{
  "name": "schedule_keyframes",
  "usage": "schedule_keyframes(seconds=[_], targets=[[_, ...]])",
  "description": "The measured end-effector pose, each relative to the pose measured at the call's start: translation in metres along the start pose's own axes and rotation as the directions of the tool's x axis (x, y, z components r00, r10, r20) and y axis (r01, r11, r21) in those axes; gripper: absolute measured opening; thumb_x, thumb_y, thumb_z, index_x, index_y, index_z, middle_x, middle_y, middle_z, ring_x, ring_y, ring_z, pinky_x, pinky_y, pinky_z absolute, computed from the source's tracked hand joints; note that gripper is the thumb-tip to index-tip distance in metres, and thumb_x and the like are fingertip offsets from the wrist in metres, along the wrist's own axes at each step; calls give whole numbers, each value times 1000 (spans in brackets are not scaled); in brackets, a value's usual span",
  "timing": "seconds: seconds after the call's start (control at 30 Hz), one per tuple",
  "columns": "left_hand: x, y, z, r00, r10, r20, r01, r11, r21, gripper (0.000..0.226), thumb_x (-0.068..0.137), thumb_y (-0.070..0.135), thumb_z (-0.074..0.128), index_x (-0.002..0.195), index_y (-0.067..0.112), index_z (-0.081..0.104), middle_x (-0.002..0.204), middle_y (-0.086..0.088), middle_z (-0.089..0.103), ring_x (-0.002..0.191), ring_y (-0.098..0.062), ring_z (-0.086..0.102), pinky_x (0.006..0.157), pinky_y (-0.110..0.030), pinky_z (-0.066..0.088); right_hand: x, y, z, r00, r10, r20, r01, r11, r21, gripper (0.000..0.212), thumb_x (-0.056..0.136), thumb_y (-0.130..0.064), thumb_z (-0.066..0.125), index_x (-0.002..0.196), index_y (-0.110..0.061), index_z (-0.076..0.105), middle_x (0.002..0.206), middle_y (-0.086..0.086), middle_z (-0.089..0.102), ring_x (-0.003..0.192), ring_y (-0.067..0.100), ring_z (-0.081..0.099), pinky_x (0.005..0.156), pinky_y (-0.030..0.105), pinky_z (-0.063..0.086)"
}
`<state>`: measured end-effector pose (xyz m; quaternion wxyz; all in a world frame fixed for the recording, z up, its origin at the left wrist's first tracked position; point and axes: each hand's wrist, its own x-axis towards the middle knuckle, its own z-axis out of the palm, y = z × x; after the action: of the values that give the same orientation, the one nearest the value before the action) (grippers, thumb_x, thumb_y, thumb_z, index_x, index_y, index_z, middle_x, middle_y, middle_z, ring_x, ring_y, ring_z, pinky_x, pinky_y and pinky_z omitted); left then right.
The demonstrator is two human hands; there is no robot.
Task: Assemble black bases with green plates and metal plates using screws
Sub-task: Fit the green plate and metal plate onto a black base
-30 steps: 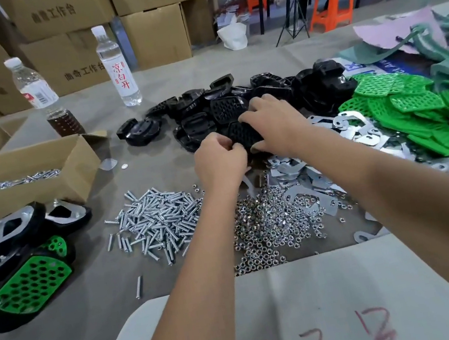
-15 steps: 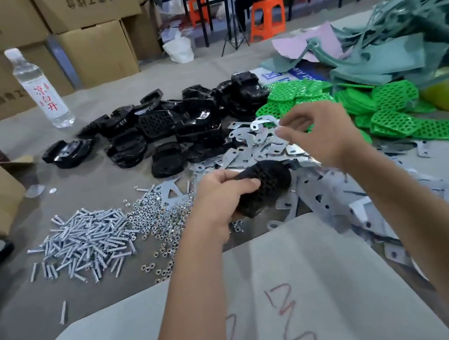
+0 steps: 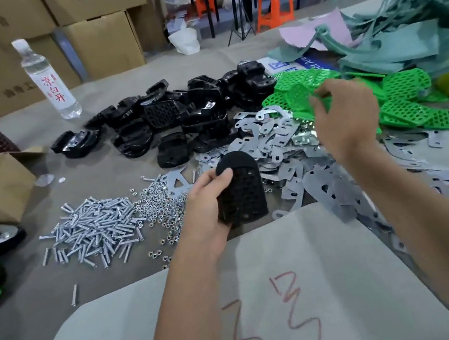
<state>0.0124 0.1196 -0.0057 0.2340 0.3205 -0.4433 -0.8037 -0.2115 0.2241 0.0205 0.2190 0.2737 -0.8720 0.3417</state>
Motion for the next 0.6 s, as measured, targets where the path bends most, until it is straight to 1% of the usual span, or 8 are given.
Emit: schedule_keyframes(seconds=[0.07, 0.13, 0.2, 0.23, 0.3, 0.37, 0.5, 0.6], targets=[[-1, 0, -12, 994, 70, -82, -70, 998, 4, 12, 97, 19, 68, 107, 14, 67, 102, -11, 77, 93, -29, 75, 75, -51, 64, -17, -19, -4, 995, 90, -51, -68, 940, 334, 15, 101, -26, 62, 99, -13, 69, 86, 2, 71, 74, 17, 66, 69, 29, 45], [-4, 3, -30, 963, 194, -189, -176, 979, 108, 8, 91, 26, 72, 86, 23, 67, 91, -5, 74, 88, -25, 71, 78, -53, 63, -46, -52, 1, 947, 213, 240, -321, 608, 726, 11, 105, -25, 56, 99, -16, 59, 83, 3, 70, 61, 17, 71, 55, 30, 53], [-10, 6, -46, 909, 309, -280, -254, 942, 218, 14, 82, 33, 71, 72, 27, 64, 83, -1, 68, 86, -23, 63, 87, -56, 57, -75, -80, 8, 853, 147, 500, -521, 287, 804, 9, 109, -21, 51, 103, -16, 54, 76, 7, 73, 49, 25, 68, 41, 28, 49], [-13, 8, -52, 871, 368, -326, -289, 920, 265, 15, 80, 35, 70, 69, 29, 61, 79, 1, 63, 82, -20, 58, 84, -52, 56, -87, -89, 13, 835, 94, 543, -547, 247, 799, 8, 109, -18, 50, 103, -15, 54, 73, 7, 73, 45, 25, 65, 38, 26, 46], [-17, 10, -61, 793, 472, -384, -336, 866, 371, 20, 79, 37, 68, 67, 30, 54, 74, 3, 55, 74, -17, 52, 71, -48, 51, -106, -98, 20, 827, -12, 563, -543, 244, 803, 4, 108, -12, 51, 107, -11, 55, 73, 10, 73, 45, 24, 61, 37, 26, 43], [-16, 12, -65, 760, 505, -409, -366, 853, 373, 24, 80, 35, 68, 67, 29, 49, 77, -8, 56, 73, -23, 56, 64, -55, 60, -115, -97, 25, 836, -104, 539, -494, 286, 821, 8, 106, -5, 54, 111, -10, 57, 78, 15, 73, 47, 24, 60, 39, 28, 45], [-5, 18, -64, 761, 533, -370, -407, 836, 367, 27, 82, 29, 68, 69, 24, 44, 89, -35, 57, 86, -52, 64, 71, -62, 61, -119, -96, 26, 831, -232, 506, -402, 379, 834, 15, 102, -2, 60, 109, -15, 62, 65, 13, 69, 42, 19, 56, 38, 23, 43], [2, 14, -62, 800, 498, -335, -423, 863, 275, 28, 82, 23, 68, 72, 19, 43, 91, -39, 56, 86, -51, 64, 68, -58, 63, -117, -95, 29, 828, -265, 494, -385, 372, 845, 15, 101, -5, 62, 108, -19, 63, 66, 13, 69, 41, 19, 56, 38, 23, 43]])
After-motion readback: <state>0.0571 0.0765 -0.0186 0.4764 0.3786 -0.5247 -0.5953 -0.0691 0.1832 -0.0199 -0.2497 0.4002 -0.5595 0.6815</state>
